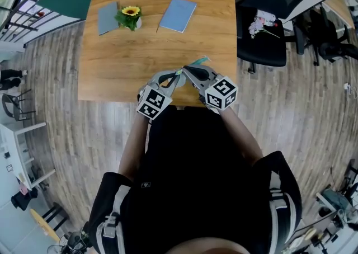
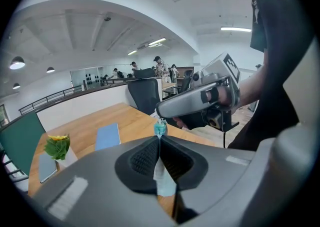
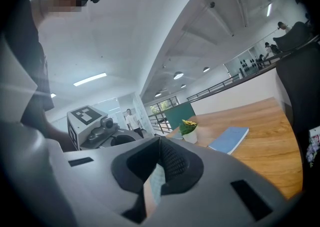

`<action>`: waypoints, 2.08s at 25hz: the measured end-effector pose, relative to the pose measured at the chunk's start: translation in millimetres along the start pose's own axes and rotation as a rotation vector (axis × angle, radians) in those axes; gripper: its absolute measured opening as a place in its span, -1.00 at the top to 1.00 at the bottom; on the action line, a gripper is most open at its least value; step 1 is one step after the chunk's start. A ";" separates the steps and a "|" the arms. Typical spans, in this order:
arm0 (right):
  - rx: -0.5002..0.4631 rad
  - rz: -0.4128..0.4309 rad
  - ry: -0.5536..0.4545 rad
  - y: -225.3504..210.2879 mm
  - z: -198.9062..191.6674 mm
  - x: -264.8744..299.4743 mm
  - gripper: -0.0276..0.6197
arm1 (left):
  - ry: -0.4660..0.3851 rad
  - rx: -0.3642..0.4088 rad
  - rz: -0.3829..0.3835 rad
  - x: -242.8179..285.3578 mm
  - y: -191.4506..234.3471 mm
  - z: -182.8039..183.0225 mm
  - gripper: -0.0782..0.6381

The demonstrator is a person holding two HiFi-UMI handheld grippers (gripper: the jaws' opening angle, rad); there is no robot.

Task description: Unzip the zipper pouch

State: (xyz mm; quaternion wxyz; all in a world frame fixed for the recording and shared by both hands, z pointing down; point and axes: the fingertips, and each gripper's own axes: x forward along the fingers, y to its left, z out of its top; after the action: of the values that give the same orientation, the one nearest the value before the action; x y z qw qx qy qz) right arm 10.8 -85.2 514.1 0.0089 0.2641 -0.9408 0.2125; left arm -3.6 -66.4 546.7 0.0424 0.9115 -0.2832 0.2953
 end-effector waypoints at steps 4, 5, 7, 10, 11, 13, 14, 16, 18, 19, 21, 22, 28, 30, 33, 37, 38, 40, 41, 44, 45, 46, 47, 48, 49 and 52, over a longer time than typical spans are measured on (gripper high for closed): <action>-0.005 0.007 0.003 -1.2 2.4 -0.2 0.90 | -0.005 0.016 0.003 -1.0 -0.3 2.2 0.76; -0.005 0.007 0.004 -1.9 2.5 0.2 0.90 | -0.003 0.019 0.004 -0.4 0.3 2.3 0.76; -0.004 0.006 0.004 -3.9 2.5 1.1 0.90 | 0.001 0.025 0.007 0.7 1.8 2.4 0.76; -0.002 0.002 0.004 -7.8 2.1 1.5 0.90 | 0.011 0.029 0.011 1.3 2.8 1.8 0.76; -0.002 0.001 0.005 -8.9 2.0 1.4 0.90 | 0.013 0.030 0.011 1.2 2.7 1.9 0.76; -0.001 0.001 0.008 -10.7 2.0 1.7 0.90 | 0.012 0.033 0.012 1.4 3.3 2.6 0.76; -0.002 0.002 0.009 -11.5 1.7 2.2 0.90 | 0.012 0.033 0.013 2.0 4.0 2.5 0.76; -0.002 0.003 0.012 -13.2 1.0 3.3 0.90 | 0.012 0.031 0.014 2.9 4.8 1.8 0.76; -0.001 0.002 0.014 -14.0 0.5 3.9 0.90 | 0.012 0.030 0.015 2.5 4.7 1.7 0.76; -0.002 0.003 0.015 -14.1 0.4 4.2 0.90 | 0.011 0.030 0.015 2.2 4.7 1.9 0.76; -0.004 0.006 0.018 -14.8 0.4 5.3 0.90 | 0.010 0.030 0.016 2.6 4.7 2.1 0.76; -0.005 0.008 0.020 -15.3 0.1 5.6 0.90 | 0.010 0.030 0.016 3.0 4.5 2.1 0.76; -0.011 0.009 0.032 -18.7 -2.4 6.3 0.90 | 0.014 0.034 0.025 0.5 5.1 1.2 0.76; -0.015 0.015 0.034 -17.7 -2.9 7.7 0.90 | 0.018 0.036 0.029 -0.7 5.5 0.3 0.76; -0.018 0.019 0.037 -16.6 -3.9 8.8 0.90 | 0.018 0.034 0.033 -1.7 4.7 -0.6 0.76; -0.024 0.018 0.044 -14.3 -5.5 10.4 0.90 | 0.018 0.034 0.037 -6.6 4.7 -1.8 0.76; -0.025 0.017 0.045 -13.7 -6.0 10.7 0.90 | 0.019 0.033 0.037 -7.4 4.7 -2.5 0.76; -0.027 0.017 0.047 -12.8 -7.3 11.5 0.90 | 0.021 0.033 0.039 -8.1 4.5 -4.1 0.76; -0.028 0.016 0.047 -12.7 -7.9 11.7 0.90 | 0.022 0.032 0.039 -8.2 4.2 -4.7 0.76; -0.029 0.015 0.048 -12.5 -9.3 12.1 0.90 | 0.027 0.030 0.037 -8.5 2.7 -6.5 0.76; -0.030 0.014 0.048 -12.3 -9.6 12.3 0.90 | 0.027 0.029 0.037 -8.8 2.4 -6.8 0.76; -0.032 0.014 0.049 -11.9 -9.8 12.5 0.90 | 0.025 0.029 0.037 -9.0 2.3 -6.8 0.76; -0.034 0.013 0.051 -11.7 -9.8 12.8 0.90 | 0.022 0.029 0.036 -9.1 2.3 -6.8 0.76; -0.037 0.011 0.053 -11.5 -9.8 13.5 0.90 | 0.020 0.029 0.036 -9.3 2.6 -6.8 0.76; -0.041 0.010 0.056 -11.4 -9.7 14.5 0.90 | 0.021 0.029 0.036 -9.7 3.2 -7.1 0.76; -0.047 0.007 0.061 -10.0 -9.7 17.2 0.90 | 0.018 0.025 0.035 -11.5 5.1 -8.5 0.76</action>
State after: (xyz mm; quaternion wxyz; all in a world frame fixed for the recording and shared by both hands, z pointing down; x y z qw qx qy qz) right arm 0.1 -97.5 529.1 0.0430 0.2537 -0.9458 0.1981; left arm -18.3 -62.9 546.7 0.0283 0.9040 -0.2952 0.3079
